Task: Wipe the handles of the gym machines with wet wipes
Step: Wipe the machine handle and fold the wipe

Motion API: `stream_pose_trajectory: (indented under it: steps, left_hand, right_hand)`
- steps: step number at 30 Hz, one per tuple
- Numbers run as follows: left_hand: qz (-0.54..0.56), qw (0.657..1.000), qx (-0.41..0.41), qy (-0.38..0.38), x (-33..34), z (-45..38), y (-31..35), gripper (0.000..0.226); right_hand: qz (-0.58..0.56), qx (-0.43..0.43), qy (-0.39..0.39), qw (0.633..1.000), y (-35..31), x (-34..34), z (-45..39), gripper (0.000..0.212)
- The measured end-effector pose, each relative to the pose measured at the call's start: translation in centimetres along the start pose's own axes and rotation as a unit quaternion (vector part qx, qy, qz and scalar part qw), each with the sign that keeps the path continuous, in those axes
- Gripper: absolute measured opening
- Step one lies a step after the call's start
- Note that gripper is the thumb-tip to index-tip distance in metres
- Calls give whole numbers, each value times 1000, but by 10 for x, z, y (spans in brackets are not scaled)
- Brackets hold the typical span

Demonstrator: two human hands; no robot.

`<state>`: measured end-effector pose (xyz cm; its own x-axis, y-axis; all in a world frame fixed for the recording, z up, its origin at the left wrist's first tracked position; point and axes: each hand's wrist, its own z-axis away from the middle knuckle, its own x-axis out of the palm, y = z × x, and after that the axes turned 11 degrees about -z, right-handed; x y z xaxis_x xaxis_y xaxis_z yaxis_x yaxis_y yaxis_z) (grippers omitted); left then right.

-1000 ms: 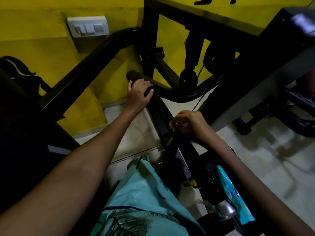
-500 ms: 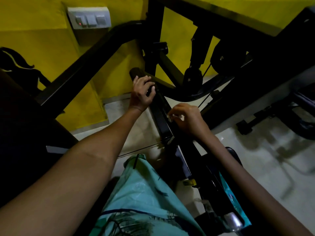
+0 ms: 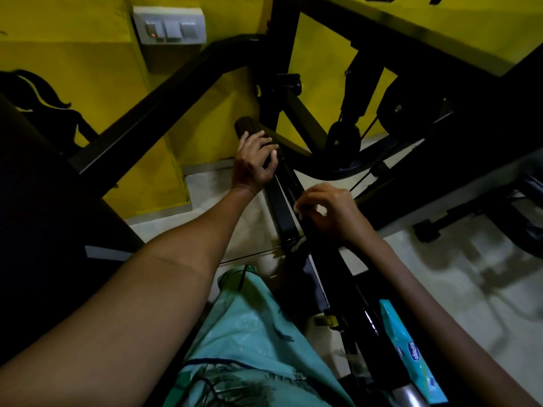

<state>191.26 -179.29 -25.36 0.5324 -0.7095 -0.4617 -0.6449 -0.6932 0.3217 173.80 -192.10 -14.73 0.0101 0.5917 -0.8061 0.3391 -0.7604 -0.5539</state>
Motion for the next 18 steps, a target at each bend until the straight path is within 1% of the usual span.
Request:
stream_pose_trajectory:
  steps: [1,5,7,10,11,12,14,15,16,18]
  left_hand:
    - [0,1000,0,2,0,0,0,28]
    - [6,1000,-8,5,2,1,-1,28]
    - [7,1000,-6,5,2,1,0,29]
    - [17,1000,-4,10,4,1,-2,37]
    - [23,1000,-8,12,4,2,-3,44]
    - [29,999,-14,15,5,3,-3,49]
    - [37,999,-20,17,6,4,-4,52]
    - [38,999,-19,15,7,4,-5,51]
    - [36,999,-14,14,7,4,-5,49]
    - [33,999,-4,19,8,5,-4,47]
  right_hand:
    - [-8,10,6,1000,1,-3,-1,13]
    - [-22,63,83,994,10,2,-26,13]
    - [-13,57,66,996,8,9,-35,15]
    - [12,9,-1,1000,2,9,-29,12]
    - [2,13,0,1000,4,6,-27,12]
    - [-11,28,18,999,7,3,-28,12]
    - [-26,59,65,996,17,2,-37,12]
    - [-24,64,76,995,19,2,-43,12]
    - [-16,61,68,996,18,4,-48,12]
    - [17,32,4,999,10,9,-54,12]
